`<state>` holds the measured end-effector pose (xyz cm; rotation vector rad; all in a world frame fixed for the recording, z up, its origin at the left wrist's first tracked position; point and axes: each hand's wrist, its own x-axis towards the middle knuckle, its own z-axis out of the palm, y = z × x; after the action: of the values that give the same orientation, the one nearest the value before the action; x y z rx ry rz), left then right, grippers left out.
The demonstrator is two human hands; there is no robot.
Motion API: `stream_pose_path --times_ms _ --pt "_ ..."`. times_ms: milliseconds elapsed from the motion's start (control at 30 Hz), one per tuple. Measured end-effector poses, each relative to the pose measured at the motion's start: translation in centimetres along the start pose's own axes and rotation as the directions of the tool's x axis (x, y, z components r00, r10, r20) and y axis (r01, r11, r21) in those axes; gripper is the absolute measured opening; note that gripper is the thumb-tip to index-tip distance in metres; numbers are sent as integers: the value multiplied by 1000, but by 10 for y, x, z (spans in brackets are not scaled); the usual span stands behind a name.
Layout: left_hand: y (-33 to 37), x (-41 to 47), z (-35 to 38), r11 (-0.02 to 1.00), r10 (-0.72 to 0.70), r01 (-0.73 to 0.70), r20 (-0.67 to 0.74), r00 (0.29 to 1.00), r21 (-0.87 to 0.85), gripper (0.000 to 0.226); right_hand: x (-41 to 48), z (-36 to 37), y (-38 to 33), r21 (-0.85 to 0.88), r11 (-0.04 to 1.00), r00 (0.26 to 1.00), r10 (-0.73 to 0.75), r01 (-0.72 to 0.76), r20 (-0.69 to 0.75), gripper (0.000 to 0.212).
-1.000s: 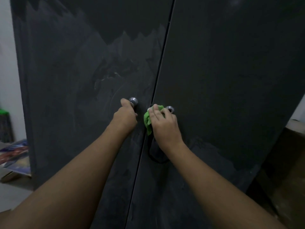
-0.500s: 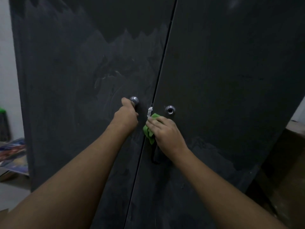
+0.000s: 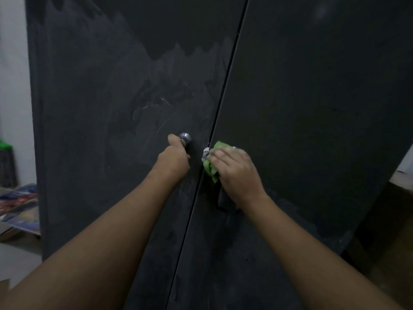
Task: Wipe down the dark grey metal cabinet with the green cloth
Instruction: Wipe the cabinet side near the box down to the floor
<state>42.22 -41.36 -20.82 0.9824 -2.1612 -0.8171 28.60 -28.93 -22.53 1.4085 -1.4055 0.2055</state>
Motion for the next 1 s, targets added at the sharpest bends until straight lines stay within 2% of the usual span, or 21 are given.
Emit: stream_pose_path --times_ms 100,200,233,333,500,600,667,767,833,900,1000 --pt "0 1 -1 1000 -7 7 2 1000 -9 56 10 -3 4 -160 986 998 49 -42 41 30" --pt "-1 0 0 1000 -2 2 -8 1000 -9 53 4 2 -3 -181 981 976 103 -68 192 59" --pt "0 0 0 1000 1 -1 -12 1000 0 53 1 2 -4 -180 981 972 106 -68 211 60" --pt "2 -1 0 1000 8 -7 -17 1000 11 52 -5 5 -6 -139 990 980 47 -20 192 38" --pt "-1 -3 -2 1000 22 -22 2 1000 -5 52 -26 8 -10 -41 999 978 27 -19 205 20" --pt "-2 -5 -4 999 32 -31 4 999 -16 53 -50 12 -8 66 996 939 -78 60 334 22" --pt "-2 -6 -4 999 41 -41 8 999 -25 52 -58 10 -7 89 992 897 -118 88 426 36" --pt "-3 -7 -4 998 50 -49 7 999 -30 53 -48 4 -5 120 992 954 -60 25 293 30" --pt "-3 -8 -4 999 45 -45 5 999 -29 50 -39 2 -7 120 991 972 28 -57 234 40" --pt "-3 -8 -3 998 50 -50 0 999 -26 46 -41 9 -15 94 993 969 46 -71 241 42" --pt "-3 -7 -2 999 48 -48 -2 999 -21 43 -63 31 -31 133 991 945 -40 -4 325 43"
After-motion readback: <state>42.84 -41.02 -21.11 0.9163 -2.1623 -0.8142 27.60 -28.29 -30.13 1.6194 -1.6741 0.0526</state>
